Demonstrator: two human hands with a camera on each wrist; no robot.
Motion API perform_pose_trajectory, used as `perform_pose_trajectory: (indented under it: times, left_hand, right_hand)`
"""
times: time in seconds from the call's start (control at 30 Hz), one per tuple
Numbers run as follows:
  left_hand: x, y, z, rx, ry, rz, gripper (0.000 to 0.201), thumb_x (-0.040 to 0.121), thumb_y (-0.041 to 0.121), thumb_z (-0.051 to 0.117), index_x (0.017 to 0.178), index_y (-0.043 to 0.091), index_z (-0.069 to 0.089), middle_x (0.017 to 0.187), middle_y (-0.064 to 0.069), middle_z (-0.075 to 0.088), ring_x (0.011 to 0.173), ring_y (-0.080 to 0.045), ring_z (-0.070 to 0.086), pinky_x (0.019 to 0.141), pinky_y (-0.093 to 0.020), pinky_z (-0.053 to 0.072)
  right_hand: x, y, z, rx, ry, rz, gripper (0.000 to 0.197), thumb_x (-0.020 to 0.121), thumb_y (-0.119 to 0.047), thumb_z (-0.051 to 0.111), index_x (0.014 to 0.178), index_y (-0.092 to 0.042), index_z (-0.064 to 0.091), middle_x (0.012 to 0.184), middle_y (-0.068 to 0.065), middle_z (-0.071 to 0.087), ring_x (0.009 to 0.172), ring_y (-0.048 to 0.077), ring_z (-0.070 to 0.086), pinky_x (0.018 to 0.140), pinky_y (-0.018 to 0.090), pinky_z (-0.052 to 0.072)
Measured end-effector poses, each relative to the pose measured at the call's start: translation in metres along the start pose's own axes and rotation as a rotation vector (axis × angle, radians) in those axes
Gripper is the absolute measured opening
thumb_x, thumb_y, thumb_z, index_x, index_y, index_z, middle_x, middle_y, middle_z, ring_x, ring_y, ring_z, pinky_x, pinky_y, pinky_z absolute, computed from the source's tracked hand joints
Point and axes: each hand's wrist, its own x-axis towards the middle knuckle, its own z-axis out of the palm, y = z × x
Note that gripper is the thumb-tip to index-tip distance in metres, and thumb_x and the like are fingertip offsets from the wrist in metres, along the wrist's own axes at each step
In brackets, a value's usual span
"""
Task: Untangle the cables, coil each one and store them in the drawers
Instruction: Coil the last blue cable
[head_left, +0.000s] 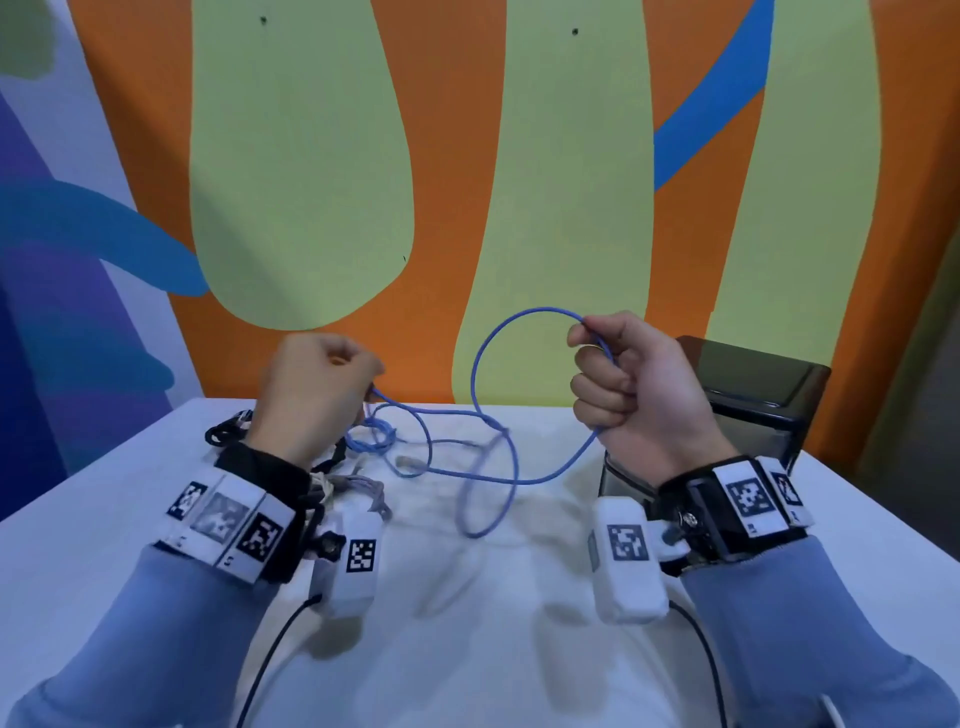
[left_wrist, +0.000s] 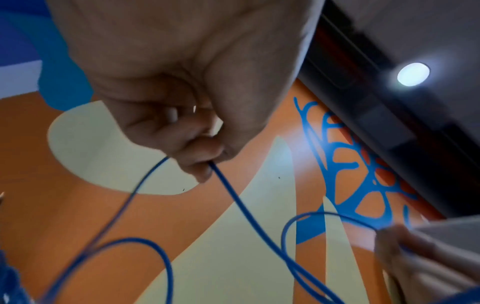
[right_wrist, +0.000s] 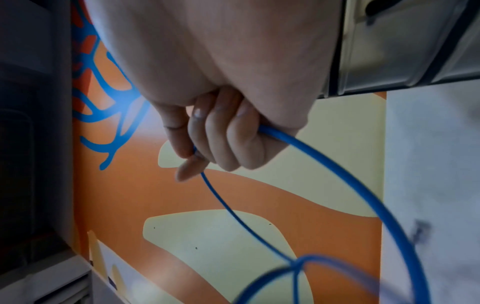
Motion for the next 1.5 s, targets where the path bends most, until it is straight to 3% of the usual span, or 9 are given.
perform_pose_trajectory:
  times: [0.2, 0.33, 0.57, 0.8, 0.9, 1.0, 1.13, 1.33, 1.5]
  left_hand:
    - [-0.007, 0.001, 0.008, 0.508, -0.069, 0.208, 0.041, 0.085, 0.009, 0.069, 0.119, 0.033, 0.075, 0.113, -0.005, 0.049, 0.103, -0.029, 0.052, 0.084, -0.036, 0.044]
    - [-0.017, 0.016, 0.026, 0.075, -0.185, 0.404, 0.07, 0.084, 0.018, 0.066, 0.153, 0.03, 0.054, 0.136, 0.012, 0.054, 0.132, -0.004, 0.051, 0.111, -0.025, 0.038]
    - [-0.031, 0.021, 0.053, -0.422, -0.438, 0.203, 0.018, 0.109, 0.015, 0.057, 0.122, 0.01, 0.07, 0.106, -0.004, 0.08, 0.1, -0.016, 0.077, 0.101, -0.032, 0.057]
    - [-0.04, 0.02, 0.056, -0.288, -0.427, 0.155, 0.028, 0.112, 0.036, 0.05, 0.102, 0.015, 0.065, 0.069, -0.004, 0.064, 0.06, -0.019, 0.057, 0.069, -0.04, 0.052]
    - [-0.046, 0.025, 0.058, -0.234, -0.555, 0.123, 0.016, 0.112, 0.034, 0.051, 0.109, 0.02, 0.058, 0.077, -0.012, 0.073, 0.063, -0.026, 0.067, 0.066, -0.041, 0.057]
    - [-0.051, 0.026, 0.057, -0.186, -0.637, 0.11, 0.012, 0.11, 0.037, 0.055, 0.119, 0.029, 0.053, 0.084, -0.012, 0.078, 0.065, -0.029, 0.074, 0.065, -0.039, 0.062]
    - [-0.055, 0.028, 0.053, 0.016, -0.738, 0.211, 0.026, 0.107, 0.045, 0.058, 0.128, 0.03, 0.057, 0.072, -0.004, 0.074, 0.051, -0.018, 0.059, 0.061, -0.03, 0.048]
    - [-0.051, 0.034, 0.037, -0.083, -0.818, 0.278, 0.049, 0.104, 0.043, 0.065, 0.084, -0.001, 0.071, 0.057, 0.009, 0.045, 0.056, -0.018, 0.041, 0.057, -0.027, 0.032]
    - [-0.04, 0.04, 0.012, -0.251, -0.56, 0.302, 0.036, 0.101, 0.031, 0.066, 0.091, -0.001, 0.079, 0.045, 0.016, 0.044, 0.043, -0.001, 0.043, 0.05, -0.011, 0.031]
  right_hand:
    - [-0.004, 0.0, 0.004, -0.212, -0.022, 0.013, 0.029, 0.103, -0.033, 0.057, 0.103, -0.013, 0.078, 0.058, -0.008, 0.012, 0.05, 0.011, 0.006, 0.045, 0.026, 0.004]
    - [-0.007, 0.004, 0.011, -0.334, -0.129, 0.042, 0.033, 0.103, -0.035, 0.057, 0.11, -0.011, 0.078, 0.059, -0.005, 0.014, 0.05, 0.011, 0.008, 0.045, 0.026, 0.006]
    - [-0.008, 0.005, 0.014, -0.246, -0.268, 0.058, 0.044, 0.102, -0.034, 0.052, 0.128, -0.004, 0.071, 0.058, -0.002, 0.028, 0.049, 0.011, 0.011, 0.046, 0.027, 0.005]
    - [-0.007, 0.006, 0.016, -0.147, -0.253, -0.034, 0.044, 0.107, -0.03, 0.045, 0.134, -0.002, 0.066, 0.061, -0.002, 0.038, 0.046, 0.009, 0.016, 0.043, 0.024, 0.008]
    - [-0.007, 0.011, 0.021, -0.135, -0.228, -0.091, 0.041, 0.11, -0.024, 0.042, 0.136, 0.002, 0.061, 0.086, 0.007, 0.069, 0.051, 0.012, 0.052, 0.042, 0.021, 0.029]
    - [-0.005, 0.016, 0.026, -0.053, -0.221, -0.134, 0.04, 0.113, -0.02, 0.037, 0.138, 0.005, 0.055, 0.126, 0.02, 0.072, 0.109, 0.026, 0.074, 0.089, 0.03, 0.062]
    - [0.003, 0.025, 0.024, 0.029, -0.159, -0.223, 0.04, 0.113, -0.017, 0.036, 0.144, 0.006, 0.047, 0.137, 0.02, 0.067, 0.129, 0.029, 0.065, 0.116, 0.041, 0.046]
    - [0.009, 0.039, 0.018, -0.417, -0.042, -0.282, 0.041, 0.115, -0.024, 0.037, 0.151, -0.008, 0.045, 0.124, 0.006, 0.076, 0.121, 0.015, 0.07, 0.113, 0.031, 0.048]
    - [0.001, 0.042, 0.014, -0.91, -0.096, -0.209, 0.033, 0.115, -0.027, 0.032, 0.144, -0.021, 0.049, 0.067, 0.012, 0.072, 0.064, 0.035, 0.072, 0.073, 0.036, 0.057]
